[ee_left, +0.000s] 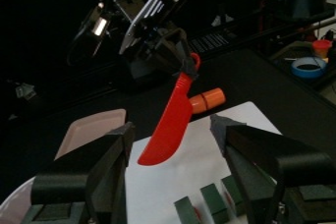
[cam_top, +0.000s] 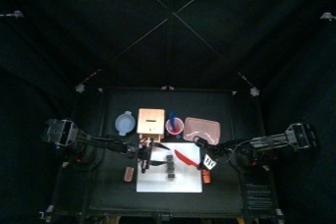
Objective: Place sushi on board then cut the sushi with the knife then place the pieces on the plate
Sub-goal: Place the 4 sushi pieces on the plate
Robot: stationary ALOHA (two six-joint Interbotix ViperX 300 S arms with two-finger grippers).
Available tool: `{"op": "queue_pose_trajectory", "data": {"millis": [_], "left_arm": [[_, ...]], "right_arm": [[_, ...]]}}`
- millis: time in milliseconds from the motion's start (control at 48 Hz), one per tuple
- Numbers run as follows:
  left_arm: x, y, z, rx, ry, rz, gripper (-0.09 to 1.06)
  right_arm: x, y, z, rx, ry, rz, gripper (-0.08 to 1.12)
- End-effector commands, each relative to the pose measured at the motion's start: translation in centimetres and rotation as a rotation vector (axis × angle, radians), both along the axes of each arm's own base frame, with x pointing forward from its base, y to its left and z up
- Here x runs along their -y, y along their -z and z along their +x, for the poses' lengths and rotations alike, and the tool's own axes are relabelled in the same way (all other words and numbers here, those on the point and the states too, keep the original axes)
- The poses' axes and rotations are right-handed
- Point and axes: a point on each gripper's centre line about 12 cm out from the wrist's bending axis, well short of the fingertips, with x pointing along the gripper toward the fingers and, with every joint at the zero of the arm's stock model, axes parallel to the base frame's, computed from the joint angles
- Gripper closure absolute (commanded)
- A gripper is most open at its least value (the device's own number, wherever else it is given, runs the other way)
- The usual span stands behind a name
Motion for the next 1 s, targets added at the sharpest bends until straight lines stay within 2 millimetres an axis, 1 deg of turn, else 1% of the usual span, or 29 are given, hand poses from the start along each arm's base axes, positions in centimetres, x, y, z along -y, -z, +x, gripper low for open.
{"op": "queue_pose_trajectory", "data": {"millis": [21, 62, 125, 188, 229, 292, 354, 417, 500, 583, 729, 771, 833, 917, 1000], "left_arm": [[-0.1, -0.5, 0.0, 0.023, -0.003, 0.000, 0.02], [-0.1, -0.4, 0.0, 0.020, -0.003, 0.000, 0.02], [-0.1, -0.3, -0.1, 0.016, -0.003, 0.000, 0.02], [-0.1, -0.2, -0.2, 0.014, -0.003, 0.000, 0.02], [-0.1, 0.0, -0.4, 0.008, -0.003, 0.001, 0.02], [-0.1, 0.2, -0.5, 0.002, -0.003, 0.000, 0.02], [-0.2, 0.3, -0.6, -0.002, -0.004, -0.001, 0.02], [-0.2, 0.3, -0.6, -0.002, -0.004, -0.001, 0.02], [-0.1, 0.3, -0.6, -0.002, -0.003, 0.000, 0.02], [-0.2, 0.4, -0.6, -0.005, -0.004, -0.001, 0.02], [-0.2, 0.3, -0.6, -0.003, -0.004, -0.001, 0.02], [-0.2, 0.3, -0.6, -0.003, -0.004, -0.001, 0.02], [-0.2, 0.3, -0.6, -0.003, -0.009, -0.005, 0.02], [-0.3, 0.4, -0.6, -0.007, -0.014, -0.011, 0.02], [-0.3, 0.5, -0.6, -0.010, -0.017, -0.011, 0.02]], "right_arm": [[-0.7, 0.0, 0.3, -0.043, 0.069, 0.014, 0.85], [-0.7, 0.2, 0.6, -0.060, 0.097, 0.001, 0.83], [-0.7, 0.3, 1.0, -0.076, 0.134, -0.012, 0.75], [-0.9, 0.5, 1.4, -0.089, 0.164, -0.017, 0.65], [-1.3, 0.7, 1.7, -0.094, 0.166, -0.022, 0.54], [-1.9, 0.9, 2.3, -0.087, 0.169, -0.019, 0.41], [-2.4, 0.9, 3.2, -0.056, 0.163, -0.011, 0.33], [-2.6, 0.8, 4.0, -0.036, 0.160, -0.008, 0.31], [-2.7, 0.8, 4.3, -0.047, 0.154, -0.018, 0.31], [-2.7, 1.1, 4.0, -0.085, 0.147, -0.032, 0.31], [-2.3, 1.5, 3.0, -0.174, 0.116, -0.087, 0.31], [-2.4, 1.1, 3.0, -0.171, 0.114, -0.086, 0.31], [-2.6, 0.4, 3.9, -0.142, 0.117, -0.076, 0.31], [-3.1, 0.9, 4.1, -0.175, 0.100, -0.087, 0.31], [-3.3, 1.0, 3.7, -0.207, 0.080, -0.109, 0.31]]}}
